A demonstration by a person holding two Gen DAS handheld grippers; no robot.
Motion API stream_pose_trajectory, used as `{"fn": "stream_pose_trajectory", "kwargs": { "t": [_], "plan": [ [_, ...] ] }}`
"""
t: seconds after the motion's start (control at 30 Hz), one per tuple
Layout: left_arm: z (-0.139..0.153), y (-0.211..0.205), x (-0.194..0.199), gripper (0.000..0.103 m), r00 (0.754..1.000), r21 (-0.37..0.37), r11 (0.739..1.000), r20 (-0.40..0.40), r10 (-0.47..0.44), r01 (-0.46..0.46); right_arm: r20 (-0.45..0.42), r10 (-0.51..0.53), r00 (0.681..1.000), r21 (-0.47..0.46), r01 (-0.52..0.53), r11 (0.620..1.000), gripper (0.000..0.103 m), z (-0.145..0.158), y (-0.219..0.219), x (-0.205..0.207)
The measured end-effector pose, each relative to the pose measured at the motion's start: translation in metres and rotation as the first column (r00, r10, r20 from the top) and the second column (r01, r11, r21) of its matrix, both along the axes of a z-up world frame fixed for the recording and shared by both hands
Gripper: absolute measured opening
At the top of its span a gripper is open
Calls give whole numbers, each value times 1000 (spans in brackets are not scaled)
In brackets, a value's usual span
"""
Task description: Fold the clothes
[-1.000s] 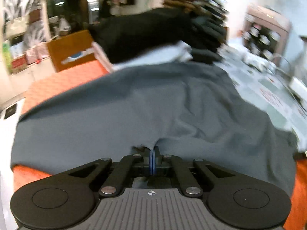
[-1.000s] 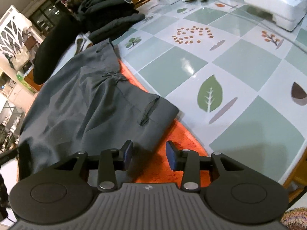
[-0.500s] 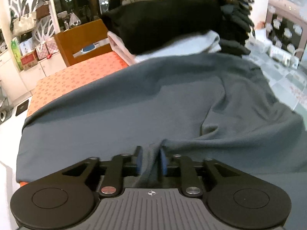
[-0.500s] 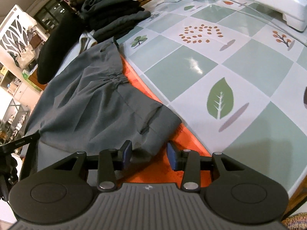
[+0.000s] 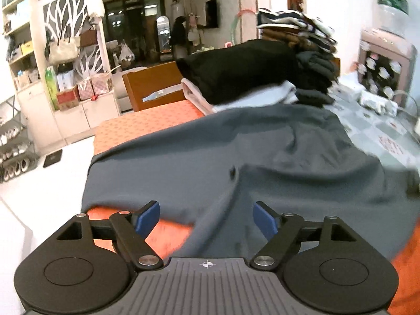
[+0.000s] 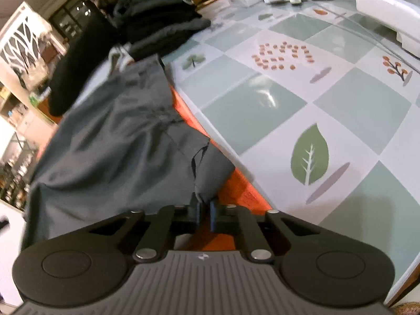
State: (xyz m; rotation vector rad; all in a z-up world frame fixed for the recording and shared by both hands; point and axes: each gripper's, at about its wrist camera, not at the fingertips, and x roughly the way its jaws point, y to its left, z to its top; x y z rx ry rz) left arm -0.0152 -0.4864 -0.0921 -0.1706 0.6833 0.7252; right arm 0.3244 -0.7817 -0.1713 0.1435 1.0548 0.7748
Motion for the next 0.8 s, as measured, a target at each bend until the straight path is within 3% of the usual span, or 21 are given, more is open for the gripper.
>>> {"fn": "stream_pose_trajectory", "kwargs": {
  "t": [0.27,0.47,0.67,0.77,0.8],
  "plan": [
    [-24,-65,-47,82,995,-31,996,-48,88,-90,94,66,993,118,-77,990,5,72,7,-8],
    [-43,-91,-55,86,986,-4,989,-65,150,-151,130,96,987,213,-123,969,5,119,20,-6],
    [-67,-87,-36,86,973,78,977,-102,207,-199,160,113,981,295,-157,943,5,157,37,-9],
    [-76,-79,-30,81,948,171,949,-132,288,-265,167,108,980,334,-159,929,5,173,41,-11],
    [-79,-75,-29,74,934,200,934,-144,327,-296,171,104,980,348,-159,924,5,177,42,-12]
  ]
}}
